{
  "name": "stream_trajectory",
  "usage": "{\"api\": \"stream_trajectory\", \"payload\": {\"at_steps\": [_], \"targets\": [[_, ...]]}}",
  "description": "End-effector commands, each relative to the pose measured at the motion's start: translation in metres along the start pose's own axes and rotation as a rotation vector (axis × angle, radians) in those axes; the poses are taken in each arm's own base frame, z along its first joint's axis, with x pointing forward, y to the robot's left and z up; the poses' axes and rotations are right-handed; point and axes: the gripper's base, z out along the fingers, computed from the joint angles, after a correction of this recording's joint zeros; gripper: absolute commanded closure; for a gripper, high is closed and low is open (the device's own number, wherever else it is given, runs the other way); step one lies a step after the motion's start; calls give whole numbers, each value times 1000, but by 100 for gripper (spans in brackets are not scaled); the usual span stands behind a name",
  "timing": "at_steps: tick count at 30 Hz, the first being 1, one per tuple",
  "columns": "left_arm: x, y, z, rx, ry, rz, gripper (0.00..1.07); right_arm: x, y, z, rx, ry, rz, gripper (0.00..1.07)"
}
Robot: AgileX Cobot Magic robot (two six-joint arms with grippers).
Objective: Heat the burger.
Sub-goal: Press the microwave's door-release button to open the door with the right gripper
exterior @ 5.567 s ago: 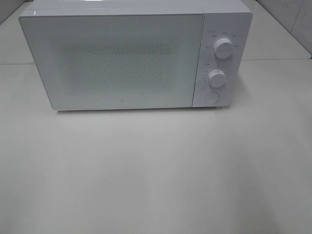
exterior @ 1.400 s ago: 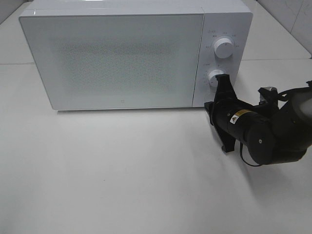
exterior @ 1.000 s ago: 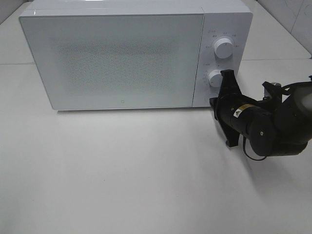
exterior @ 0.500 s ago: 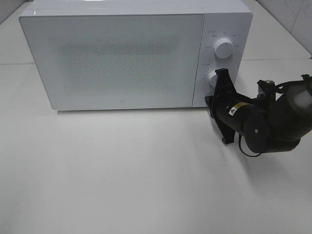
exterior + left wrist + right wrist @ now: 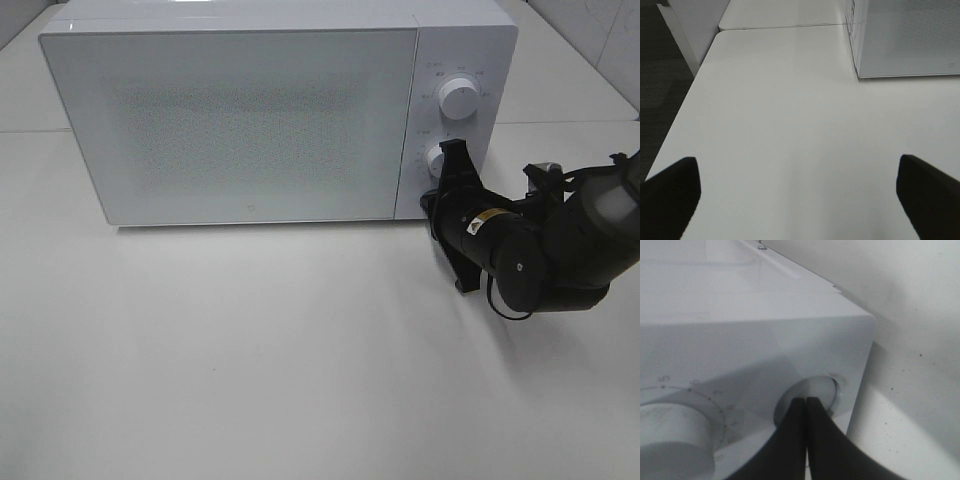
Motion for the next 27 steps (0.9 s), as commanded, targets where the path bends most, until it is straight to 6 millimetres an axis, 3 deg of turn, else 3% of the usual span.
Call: {"api": "stream_trajectory", "payload": {"at_steps": [1, 7, 17, 27], "targets": [[1, 0, -2, -8, -25, -4, 6, -3, 20, 3, -148, -34, -16, 104], [1, 0, -2, -8, -25, -4, 6, -5, 23, 3, -176, -60, -18, 104], [1, 0, -2, -8, -25, -4, 6, -3, 48, 24, -253, -93, -7, 104], [1, 0, -2, -8, -25, -4, 6, 0, 51, 24, -247, -61, -12, 104]]}}
